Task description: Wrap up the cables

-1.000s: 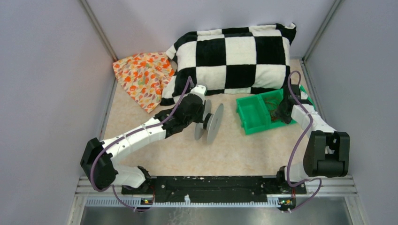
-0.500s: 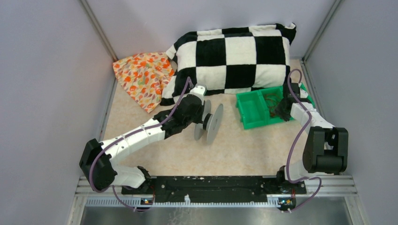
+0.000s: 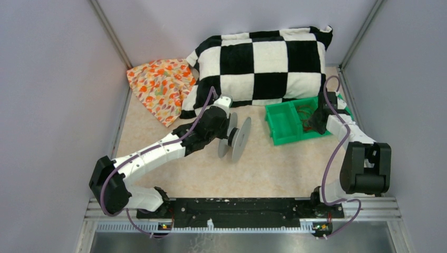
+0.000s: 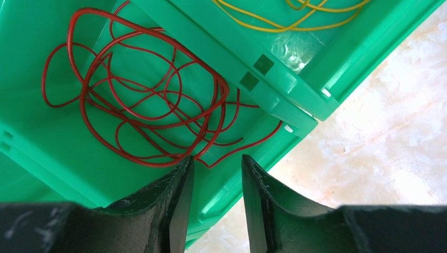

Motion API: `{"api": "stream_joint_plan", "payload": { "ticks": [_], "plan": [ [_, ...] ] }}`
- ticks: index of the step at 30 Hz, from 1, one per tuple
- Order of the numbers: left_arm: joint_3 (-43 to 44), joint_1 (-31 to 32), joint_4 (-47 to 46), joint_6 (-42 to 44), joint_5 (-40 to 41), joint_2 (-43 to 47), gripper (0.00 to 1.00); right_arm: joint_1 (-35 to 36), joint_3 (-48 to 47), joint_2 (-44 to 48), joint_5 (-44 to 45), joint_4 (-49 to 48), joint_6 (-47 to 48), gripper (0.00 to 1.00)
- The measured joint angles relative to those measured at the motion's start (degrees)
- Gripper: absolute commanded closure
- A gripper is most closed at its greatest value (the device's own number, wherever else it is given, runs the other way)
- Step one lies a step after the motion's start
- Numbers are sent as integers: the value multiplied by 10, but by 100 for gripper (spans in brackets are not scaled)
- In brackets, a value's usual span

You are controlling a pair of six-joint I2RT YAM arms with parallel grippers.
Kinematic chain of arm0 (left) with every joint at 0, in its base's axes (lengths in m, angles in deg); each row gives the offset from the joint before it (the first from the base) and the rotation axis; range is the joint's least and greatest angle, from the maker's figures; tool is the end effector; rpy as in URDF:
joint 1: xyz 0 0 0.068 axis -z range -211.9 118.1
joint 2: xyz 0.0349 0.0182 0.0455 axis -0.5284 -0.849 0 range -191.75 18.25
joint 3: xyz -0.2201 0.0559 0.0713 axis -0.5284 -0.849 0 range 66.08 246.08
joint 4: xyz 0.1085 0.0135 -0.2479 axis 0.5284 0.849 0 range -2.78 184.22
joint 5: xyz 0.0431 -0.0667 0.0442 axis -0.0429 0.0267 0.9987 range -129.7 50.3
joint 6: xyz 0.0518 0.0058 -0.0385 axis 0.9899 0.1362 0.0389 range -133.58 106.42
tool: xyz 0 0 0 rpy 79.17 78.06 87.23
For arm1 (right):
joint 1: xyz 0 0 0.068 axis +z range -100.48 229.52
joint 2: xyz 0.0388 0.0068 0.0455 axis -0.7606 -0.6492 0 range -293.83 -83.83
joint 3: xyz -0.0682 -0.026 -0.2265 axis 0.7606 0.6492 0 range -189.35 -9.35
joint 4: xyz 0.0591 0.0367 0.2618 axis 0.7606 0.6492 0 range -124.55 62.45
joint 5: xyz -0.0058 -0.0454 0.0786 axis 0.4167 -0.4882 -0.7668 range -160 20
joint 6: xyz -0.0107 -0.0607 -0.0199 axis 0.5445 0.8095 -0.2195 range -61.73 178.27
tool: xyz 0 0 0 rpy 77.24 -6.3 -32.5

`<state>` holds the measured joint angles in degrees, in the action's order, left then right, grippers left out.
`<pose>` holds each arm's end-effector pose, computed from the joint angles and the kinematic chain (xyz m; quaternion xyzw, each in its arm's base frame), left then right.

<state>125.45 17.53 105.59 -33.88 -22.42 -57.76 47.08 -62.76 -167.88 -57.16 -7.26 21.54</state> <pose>0.2238 -0.2383 0.2489 0.1534 0.8662 -0.1516 0.4507 0.3113 -0.0244 0.1572 0.3492 0.8895 -0.0218 0.2940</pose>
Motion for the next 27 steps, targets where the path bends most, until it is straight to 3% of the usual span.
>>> {"api": "stream_joint_plan", "payload": {
  "ticks": [10,12,14,15,22,27],
  "plan": [
    [0,0,-1,5,-1,-1,100,0,-3,-42,0,-29,-2,63],
    [0,0,-2,5,-1,-1,100,0,-3,-48,0,-34,-4,75],
    [0,0,-2,5,-2,-1,100,0,-3,-53,3,-38,-4,98],
    [0,0,-2,5,-1,-1,100,0,-3,-54,6,-39,-3,100],
    [0,0,-2,4,-2,-1,100,0,-52,-30,5,0,17,100],
    [5,0,-3,-3,-4,-9,100,0,-162,53,-13,43,37,100]
  ]
}}
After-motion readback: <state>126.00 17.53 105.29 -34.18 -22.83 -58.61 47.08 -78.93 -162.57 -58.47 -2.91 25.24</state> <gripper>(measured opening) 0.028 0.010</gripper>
